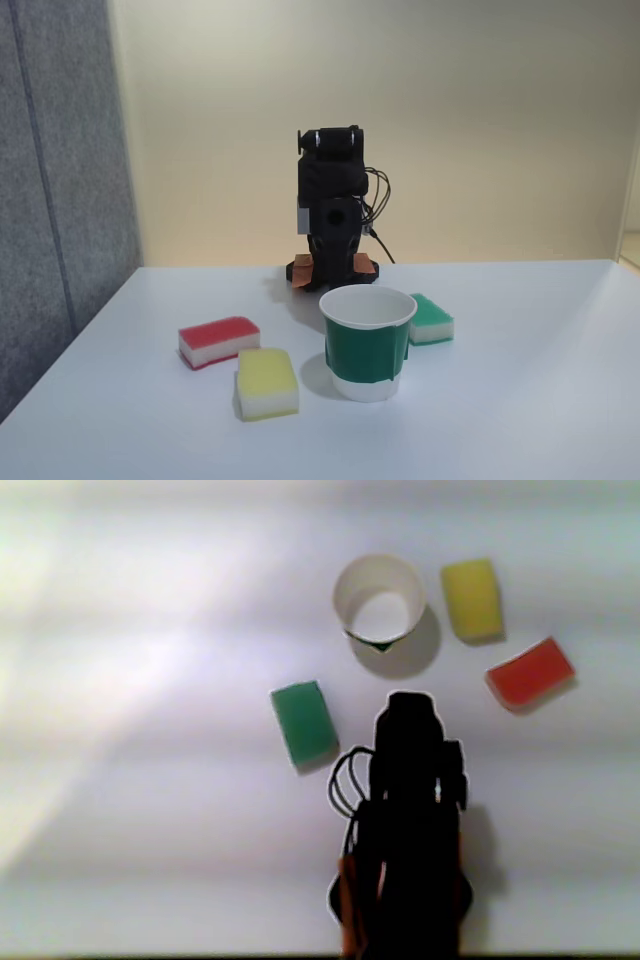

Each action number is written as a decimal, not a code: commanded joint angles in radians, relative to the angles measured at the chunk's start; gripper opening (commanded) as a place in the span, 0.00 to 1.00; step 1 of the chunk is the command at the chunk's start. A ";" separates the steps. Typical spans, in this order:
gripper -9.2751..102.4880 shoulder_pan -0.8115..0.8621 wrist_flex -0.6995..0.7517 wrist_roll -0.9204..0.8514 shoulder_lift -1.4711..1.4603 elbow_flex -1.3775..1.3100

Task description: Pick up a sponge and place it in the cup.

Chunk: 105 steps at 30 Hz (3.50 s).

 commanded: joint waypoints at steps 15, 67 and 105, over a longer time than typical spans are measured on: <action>0.08 -0.002 0.112 0.008 0.003 -0.009; 0.08 0.511 -0.146 -0.913 -1.543 -1.190; 0.32 0.528 -0.302 -1.203 -1.761 -1.164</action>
